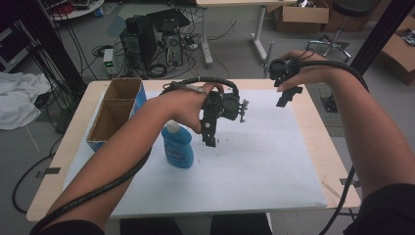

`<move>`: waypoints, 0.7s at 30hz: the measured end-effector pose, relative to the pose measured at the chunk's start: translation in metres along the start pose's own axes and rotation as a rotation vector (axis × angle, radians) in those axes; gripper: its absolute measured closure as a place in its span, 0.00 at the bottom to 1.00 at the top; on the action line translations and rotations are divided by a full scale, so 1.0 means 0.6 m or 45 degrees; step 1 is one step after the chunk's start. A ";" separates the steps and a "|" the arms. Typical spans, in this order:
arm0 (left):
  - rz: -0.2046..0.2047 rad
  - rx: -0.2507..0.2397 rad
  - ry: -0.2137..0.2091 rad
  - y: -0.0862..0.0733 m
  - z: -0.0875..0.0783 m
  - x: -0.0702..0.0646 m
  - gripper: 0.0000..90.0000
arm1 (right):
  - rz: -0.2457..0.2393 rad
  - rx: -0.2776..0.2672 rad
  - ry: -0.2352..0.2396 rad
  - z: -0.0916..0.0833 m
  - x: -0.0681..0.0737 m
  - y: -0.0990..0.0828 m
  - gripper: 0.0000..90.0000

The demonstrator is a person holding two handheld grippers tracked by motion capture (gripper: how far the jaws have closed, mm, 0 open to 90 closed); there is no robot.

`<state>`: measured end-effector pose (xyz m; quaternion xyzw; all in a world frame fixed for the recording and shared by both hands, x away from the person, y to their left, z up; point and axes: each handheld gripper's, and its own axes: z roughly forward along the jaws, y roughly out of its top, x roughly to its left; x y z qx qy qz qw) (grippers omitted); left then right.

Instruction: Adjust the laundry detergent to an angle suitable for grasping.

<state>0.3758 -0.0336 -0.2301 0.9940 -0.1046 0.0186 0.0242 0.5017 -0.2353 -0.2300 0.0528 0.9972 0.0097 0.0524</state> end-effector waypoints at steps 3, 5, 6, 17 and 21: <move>0.001 -0.007 0.008 0.003 -0.004 0.001 0.00 | 0.006 0.000 -0.001 0.001 0.000 -0.002 0.18; 0.009 -0.013 0.010 0.004 -0.007 0.000 0.00 | 0.005 -0.007 0.000 0.001 0.000 -0.004 0.18; 0.013 -0.006 0.004 0.005 -0.008 0.000 0.00 | 0.006 -0.007 0.000 -0.001 -0.001 -0.006 0.18; -0.016 -0.008 0.022 0.001 -0.006 0.003 0.00 | 0.007 -0.018 -0.012 0.002 0.001 -0.007 0.18; -0.022 -0.016 0.021 -0.002 -0.004 0.002 0.00 | 0.010 -0.015 -0.012 0.006 0.000 -0.006 0.18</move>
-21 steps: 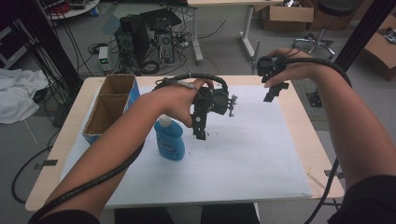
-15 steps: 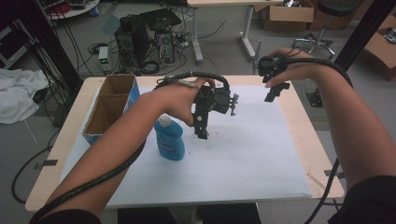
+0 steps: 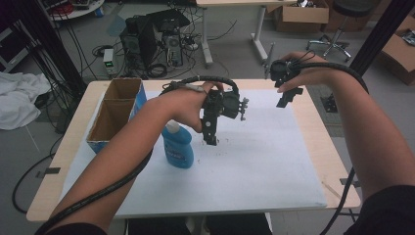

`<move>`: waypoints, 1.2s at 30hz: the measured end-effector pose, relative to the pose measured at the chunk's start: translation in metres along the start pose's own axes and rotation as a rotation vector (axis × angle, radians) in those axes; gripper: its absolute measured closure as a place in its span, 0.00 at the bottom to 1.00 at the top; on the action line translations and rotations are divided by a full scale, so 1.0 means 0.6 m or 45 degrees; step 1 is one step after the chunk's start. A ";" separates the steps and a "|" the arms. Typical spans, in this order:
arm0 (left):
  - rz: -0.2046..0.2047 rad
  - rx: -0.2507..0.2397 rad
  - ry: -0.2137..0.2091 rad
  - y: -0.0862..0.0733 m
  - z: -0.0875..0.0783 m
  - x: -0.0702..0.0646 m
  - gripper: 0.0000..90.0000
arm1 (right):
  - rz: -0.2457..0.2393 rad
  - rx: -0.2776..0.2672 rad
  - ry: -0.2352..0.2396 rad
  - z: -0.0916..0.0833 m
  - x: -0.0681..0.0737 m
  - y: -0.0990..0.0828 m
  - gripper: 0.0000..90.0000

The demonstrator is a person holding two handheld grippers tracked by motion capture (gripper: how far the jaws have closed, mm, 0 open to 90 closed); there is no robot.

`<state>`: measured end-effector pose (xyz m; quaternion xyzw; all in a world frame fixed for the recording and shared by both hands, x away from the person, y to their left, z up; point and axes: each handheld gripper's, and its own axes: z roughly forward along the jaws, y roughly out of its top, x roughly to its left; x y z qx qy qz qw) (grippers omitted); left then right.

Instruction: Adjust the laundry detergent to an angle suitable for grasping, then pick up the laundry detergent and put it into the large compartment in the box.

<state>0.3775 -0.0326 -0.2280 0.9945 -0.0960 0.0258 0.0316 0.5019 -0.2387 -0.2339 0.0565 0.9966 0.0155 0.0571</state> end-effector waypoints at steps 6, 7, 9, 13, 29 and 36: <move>0.012 -0.005 0.010 -0.004 -0.003 0.000 0.00 | -0.002 0.001 -0.001 0.004 -0.006 0.002 0.18; 0.012 -0.011 0.014 -0.005 -0.003 -0.001 0.00 | 0.003 0.003 -0.001 0.004 -0.009 0.003 0.18; 0.018 -0.014 0.018 -0.006 -0.004 0.000 0.00 | 0.003 0.002 0.001 0.002 -0.010 0.004 0.18; 0.025 -0.016 0.014 -0.007 -0.006 0.002 0.00 | 0.010 -0.010 -0.001 -0.001 -0.011 0.004 0.18; 0.114 -0.083 0.035 -0.022 -0.014 0.012 0.00 | 0.039 -0.008 0.000 0.013 -0.013 0.002 0.18; 0.161 -0.078 0.023 -0.045 -0.016 0.005 0.00 | 0.046 -0.013 0.002 0.009 0.003 0.007 0.18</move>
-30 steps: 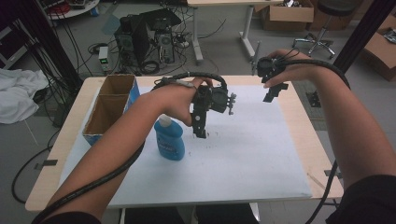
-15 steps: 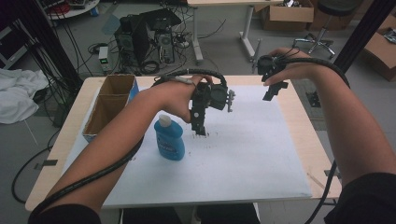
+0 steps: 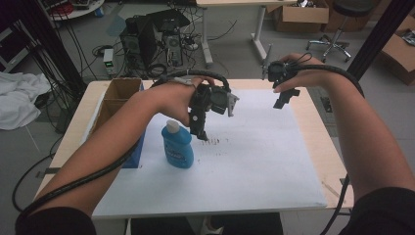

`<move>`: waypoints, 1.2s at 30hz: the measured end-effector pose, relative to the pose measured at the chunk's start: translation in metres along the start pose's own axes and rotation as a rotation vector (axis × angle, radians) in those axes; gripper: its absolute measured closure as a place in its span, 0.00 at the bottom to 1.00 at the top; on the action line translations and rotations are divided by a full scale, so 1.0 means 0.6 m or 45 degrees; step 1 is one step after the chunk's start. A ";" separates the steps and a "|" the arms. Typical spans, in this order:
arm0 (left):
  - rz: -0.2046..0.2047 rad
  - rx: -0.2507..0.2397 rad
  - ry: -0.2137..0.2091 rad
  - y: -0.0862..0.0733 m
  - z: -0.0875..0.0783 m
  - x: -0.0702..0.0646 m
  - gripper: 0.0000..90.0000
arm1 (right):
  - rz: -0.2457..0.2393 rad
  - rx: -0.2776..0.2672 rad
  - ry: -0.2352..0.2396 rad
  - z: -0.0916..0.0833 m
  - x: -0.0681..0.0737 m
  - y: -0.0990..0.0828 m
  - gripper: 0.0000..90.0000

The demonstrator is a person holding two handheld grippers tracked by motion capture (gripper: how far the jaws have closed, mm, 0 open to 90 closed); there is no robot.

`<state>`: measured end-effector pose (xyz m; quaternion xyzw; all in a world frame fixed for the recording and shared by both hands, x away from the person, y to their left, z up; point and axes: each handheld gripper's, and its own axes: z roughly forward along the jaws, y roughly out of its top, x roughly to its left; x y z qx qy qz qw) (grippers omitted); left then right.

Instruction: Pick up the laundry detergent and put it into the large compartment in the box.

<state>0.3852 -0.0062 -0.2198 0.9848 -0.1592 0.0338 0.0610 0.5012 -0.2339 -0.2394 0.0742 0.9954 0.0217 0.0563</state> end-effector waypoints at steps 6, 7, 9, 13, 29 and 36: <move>0.049 0.014 -0.009 -0.022 -0.006 -0.012 0.00 | 0.013 0.011 -0.014 -0.007 0.013 0.001 0.18; 0.051 0.019 -0.009 -0.025 -0.007 -0.013 0.00 | 0.018 0.010 -0.016 -0.006 0.017 0.001 0.18; 0.059 0.012 -0.010 -0.032 -0.010 -0.018 0.00 | 0.019 0.011 -0.016 -0.004 0.019 0.001 0.18; 0.077 0.014 -0.016 -0.046 -0.014 -0.024 0.00 | 0.024 0.013 -0.015 0.003 0.024 0.005 0.18; 0.127 0.046 -0.050 -0.091 0.003 -0.042 0.00 | 0.008 -0.019 -0.037 0.021 0.052 0.037 0.18; 0.136 0.028 -0.002 -0.104 0.015 -0.049 0.00 | 0.019 -0.028 -0.043 0.020 0.057 0.029 0.18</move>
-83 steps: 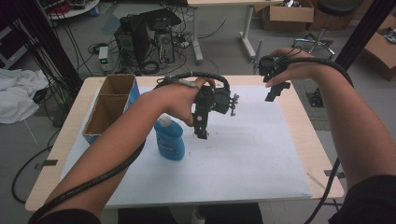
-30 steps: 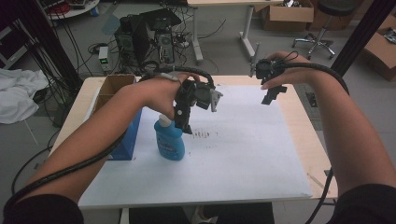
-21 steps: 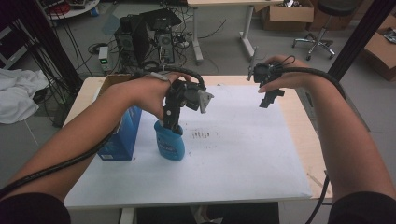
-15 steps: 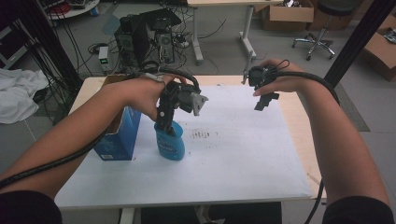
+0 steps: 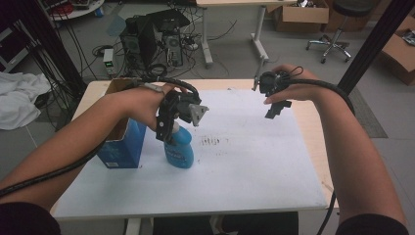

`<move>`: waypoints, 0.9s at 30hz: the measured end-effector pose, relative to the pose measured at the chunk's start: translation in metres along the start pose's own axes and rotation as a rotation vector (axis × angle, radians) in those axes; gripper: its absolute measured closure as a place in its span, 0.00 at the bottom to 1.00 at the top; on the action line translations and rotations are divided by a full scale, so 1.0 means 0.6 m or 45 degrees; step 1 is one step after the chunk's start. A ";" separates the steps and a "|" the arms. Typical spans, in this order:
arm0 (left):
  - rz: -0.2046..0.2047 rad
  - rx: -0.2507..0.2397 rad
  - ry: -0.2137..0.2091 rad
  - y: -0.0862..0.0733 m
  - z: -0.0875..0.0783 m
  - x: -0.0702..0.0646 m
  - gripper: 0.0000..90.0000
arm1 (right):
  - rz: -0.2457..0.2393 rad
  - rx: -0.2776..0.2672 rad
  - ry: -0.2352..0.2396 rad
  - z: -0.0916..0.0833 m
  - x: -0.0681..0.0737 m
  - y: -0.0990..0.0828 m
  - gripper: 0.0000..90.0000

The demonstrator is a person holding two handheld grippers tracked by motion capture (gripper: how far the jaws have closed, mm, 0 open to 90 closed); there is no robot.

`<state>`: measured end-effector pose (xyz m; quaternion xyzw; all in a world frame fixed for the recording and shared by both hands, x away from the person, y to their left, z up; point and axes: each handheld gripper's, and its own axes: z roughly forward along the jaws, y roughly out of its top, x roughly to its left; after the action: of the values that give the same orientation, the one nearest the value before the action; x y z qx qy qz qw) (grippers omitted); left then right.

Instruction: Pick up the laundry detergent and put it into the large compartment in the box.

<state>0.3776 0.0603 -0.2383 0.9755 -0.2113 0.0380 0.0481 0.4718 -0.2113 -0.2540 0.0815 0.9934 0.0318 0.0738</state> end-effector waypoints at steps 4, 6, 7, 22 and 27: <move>-0.010 -0.010 -0.002 -0.009 0.011 -0.003 0.00 | 0.000 -0.006 0.000 0.001 0.000 -0.005 0.18; -0.014 -0.018 0.001 -0.014 0.016 -0.003 0.00 | 0.008 -0.003 -0.002 0.002 0.001 -0.005 0.18; -0.018 -0.019 -0.002 -0.017 0.018 -0.003 0.00 | 0.006 -0.014 0.000 0.003 0.001 -0.005 0.18; -0.070 -0.068 -0.012 -0.046 0.051 -0.001 0.00 | -0.021 -0.023 0.000 0.009 0.002 0.011 0.18; -0.070 -0.036 -0.028 -0.045 0.063 0.000 0.00 | -0.028 -0.025 -0.003 0.010 0.006 0.016 0.18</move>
<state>0.3911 0.0806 -0.2779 0.9805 -0.1855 0.0230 0.0606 0.4709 -0.2007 -0.2595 0.0700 0.9938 0.0408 0.0760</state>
